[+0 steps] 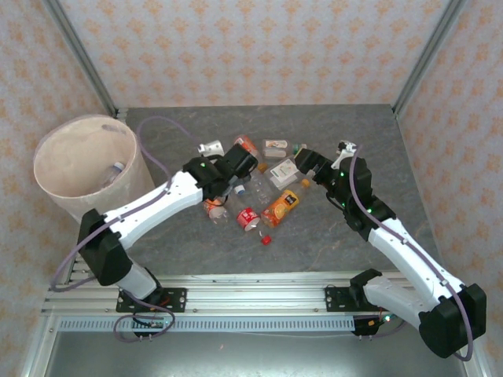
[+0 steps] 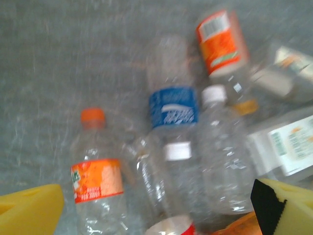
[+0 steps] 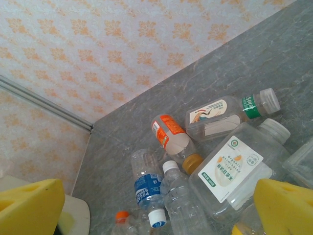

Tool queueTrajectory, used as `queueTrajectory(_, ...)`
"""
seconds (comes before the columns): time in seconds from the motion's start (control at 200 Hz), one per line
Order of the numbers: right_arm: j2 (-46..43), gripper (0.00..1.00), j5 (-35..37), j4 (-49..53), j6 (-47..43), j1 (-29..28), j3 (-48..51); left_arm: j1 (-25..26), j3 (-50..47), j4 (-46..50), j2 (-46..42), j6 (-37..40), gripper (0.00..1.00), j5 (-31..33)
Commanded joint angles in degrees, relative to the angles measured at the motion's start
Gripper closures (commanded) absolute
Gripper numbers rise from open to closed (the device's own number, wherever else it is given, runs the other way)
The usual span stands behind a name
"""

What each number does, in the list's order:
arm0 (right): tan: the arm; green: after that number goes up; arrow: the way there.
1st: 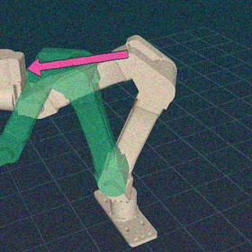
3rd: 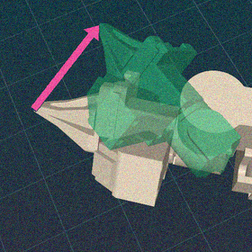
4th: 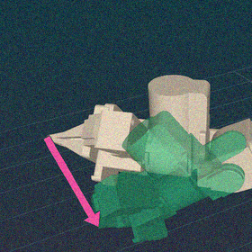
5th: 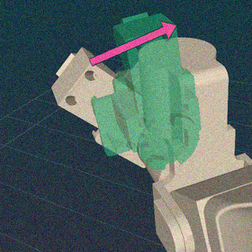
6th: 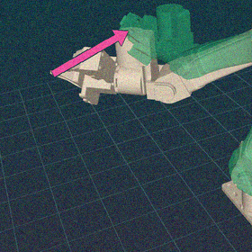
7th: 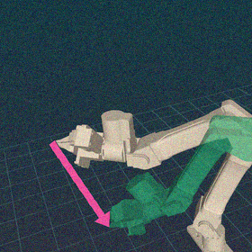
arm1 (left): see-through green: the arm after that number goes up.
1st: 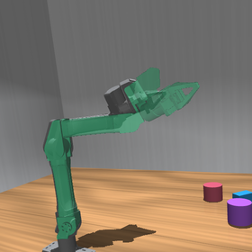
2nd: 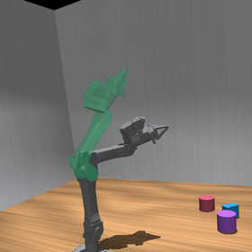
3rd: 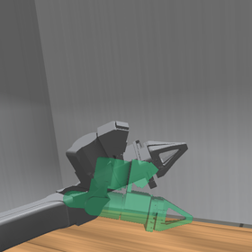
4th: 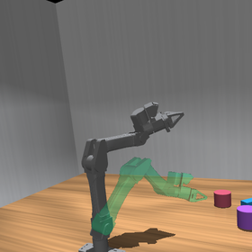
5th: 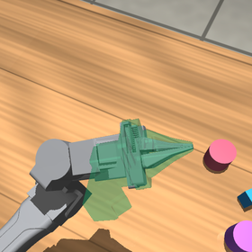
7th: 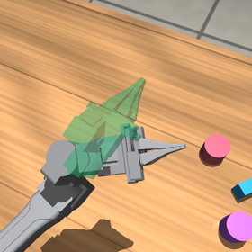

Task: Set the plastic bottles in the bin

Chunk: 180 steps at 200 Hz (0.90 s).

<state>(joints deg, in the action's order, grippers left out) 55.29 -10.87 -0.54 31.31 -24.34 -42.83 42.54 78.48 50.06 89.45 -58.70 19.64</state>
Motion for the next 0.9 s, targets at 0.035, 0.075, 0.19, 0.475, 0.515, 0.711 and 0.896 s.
queueTrajectory(0.035,-0.97,0.01,1.16,0.97,-1.3,-0.1,1.21,-0.93,-5.17,-1.88,-0.22,-2.99,0.0,-5.04)
queueTrajectory(0.075,-1.05,0.01,1.12,1.01,-1.43,-0.15,1.3,-1.52,-6.13,-1.83,0.14,-2.48,0.0,-5.81)
queueTrajectory(0.19,-0.97,0.01,0.96,1.4,-1.73,-0.11,1.19,-3.83,-10.5,-4.33,0.47,0.66,0.0,-10.65)
queueTrajectory(0.475,-0.66,0.01,0.83,2.09,-2.34,-0.12,1.08,-8.68,-17.72,-8.52,-0.77,5.44,0.08,-16.18)
queueTrajectory(0.515,-0.53,0.01,0.75,1.98,-2.27,-0.11,1.08,-9.56,-18.84,-10.15,-0.77,5.15,0.09,-17.07)
queueTrajectory(0.711,-0.53,0.01,0.26,3.32,-2.81,-0.12,0.29,-11.36,-19.99,-11.29,0.98,4.08,0.12,-16.26)
queueTrajectory(0.896,-0.62,0.01,0.17,3.32,-2.42,-0.16,0.55,-13.16,-22.88,-17.02,2.25,4.62,0.14,-17.4)
